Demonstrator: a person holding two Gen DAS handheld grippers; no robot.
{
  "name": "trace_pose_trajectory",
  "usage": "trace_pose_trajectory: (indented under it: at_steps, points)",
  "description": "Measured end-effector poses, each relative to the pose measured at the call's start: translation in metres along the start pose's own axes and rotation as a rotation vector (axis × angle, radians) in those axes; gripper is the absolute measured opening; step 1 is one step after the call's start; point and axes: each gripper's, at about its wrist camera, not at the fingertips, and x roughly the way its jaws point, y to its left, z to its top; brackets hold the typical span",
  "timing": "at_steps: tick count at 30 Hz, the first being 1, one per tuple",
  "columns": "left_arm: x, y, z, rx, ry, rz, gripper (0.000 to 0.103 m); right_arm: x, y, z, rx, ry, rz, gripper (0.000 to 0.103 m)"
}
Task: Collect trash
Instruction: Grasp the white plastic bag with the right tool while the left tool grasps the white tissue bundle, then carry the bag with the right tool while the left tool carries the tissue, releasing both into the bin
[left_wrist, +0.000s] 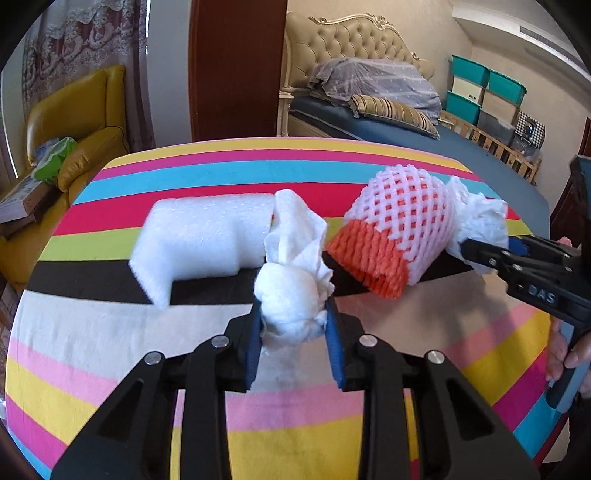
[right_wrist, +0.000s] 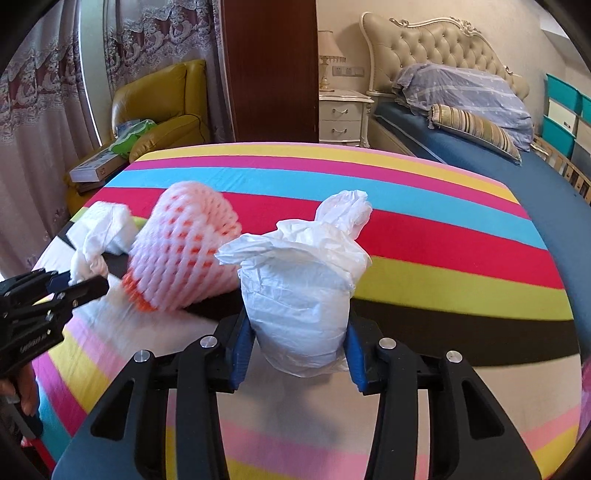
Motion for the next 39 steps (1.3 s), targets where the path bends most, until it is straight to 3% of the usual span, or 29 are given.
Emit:
trace_pose_trajectory:
  at_steps: [21, 39]
  points:
    - [-0.044, -0.017, -0.045, 0.040, -0.042, -0.030, 0.030, -0.062, 0.025, -0.065, -0.032, -0.018, -0.032, 0.042]
    - [-0.066, -0.061, -0.066, 0.134, -0.094, -0.049, 0.030, -0.107, 0.009, -0.098, 0.006, -0.070, -0.064, 0.042]
